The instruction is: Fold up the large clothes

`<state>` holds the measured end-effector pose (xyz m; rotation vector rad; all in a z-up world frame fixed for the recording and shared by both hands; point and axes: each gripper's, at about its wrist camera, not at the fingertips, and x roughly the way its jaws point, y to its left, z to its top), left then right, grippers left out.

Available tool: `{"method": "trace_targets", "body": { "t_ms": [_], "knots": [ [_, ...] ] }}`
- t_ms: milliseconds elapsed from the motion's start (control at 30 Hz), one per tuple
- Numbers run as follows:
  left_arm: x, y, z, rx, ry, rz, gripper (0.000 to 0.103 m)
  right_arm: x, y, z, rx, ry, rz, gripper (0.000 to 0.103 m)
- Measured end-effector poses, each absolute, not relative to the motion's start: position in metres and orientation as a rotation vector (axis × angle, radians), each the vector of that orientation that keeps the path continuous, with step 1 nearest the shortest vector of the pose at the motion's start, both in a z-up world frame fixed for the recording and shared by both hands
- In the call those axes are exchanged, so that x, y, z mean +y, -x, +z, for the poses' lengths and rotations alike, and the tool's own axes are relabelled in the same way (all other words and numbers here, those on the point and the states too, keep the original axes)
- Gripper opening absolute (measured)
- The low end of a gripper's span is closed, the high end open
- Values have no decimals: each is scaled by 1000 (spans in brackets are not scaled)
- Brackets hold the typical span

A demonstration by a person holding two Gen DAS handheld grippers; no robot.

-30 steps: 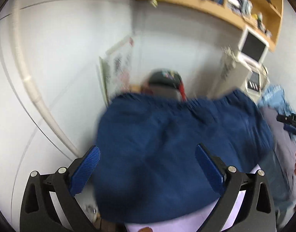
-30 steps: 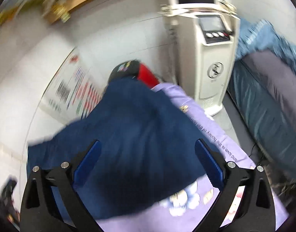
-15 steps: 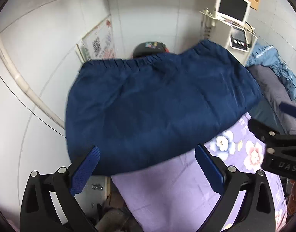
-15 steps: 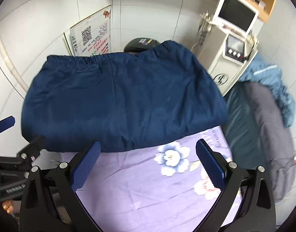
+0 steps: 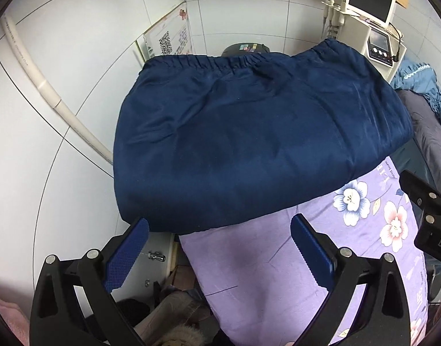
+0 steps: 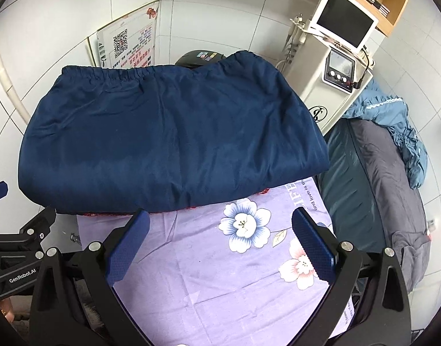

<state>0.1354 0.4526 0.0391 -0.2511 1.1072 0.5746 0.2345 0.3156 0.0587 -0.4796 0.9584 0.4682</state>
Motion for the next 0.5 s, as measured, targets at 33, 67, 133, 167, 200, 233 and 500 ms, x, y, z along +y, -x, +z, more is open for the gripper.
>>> {"method": "trace_targets", "body": {
  "t_ms": [33, 67, 133, 167, 200, 233, 500],
  "knots": [
    [453, -135, 39, 1108, 250, 578, 97, 317, -235, 58, 960, 479, 471, 97],
    [453, -135, 39, 1109, 251, 580, 97, 318, -235, 57, 963, 479, 475, 97],
    [455, -136, 38, 1111, 253, 587, 97, 320, -235, 57, 966, 478, 481, 97],
    [455, -136, 38, 1111, 254, 589, 97, 321, -235, 57, 966, 477, 484, 97],
    [456, -136, 38, 1112, 256, 590, 97, 322, -236, 57, 966, 478, 488, 97],
    [456, -136, 37, 1113, 258, 591, 97, 323, -236, 57, 965, 480, 489, 97],
    [457, -137, 34, 1110, 255, 585, 97, 325, -235, 56, 966, 480, 498, 97]
  ]
}}
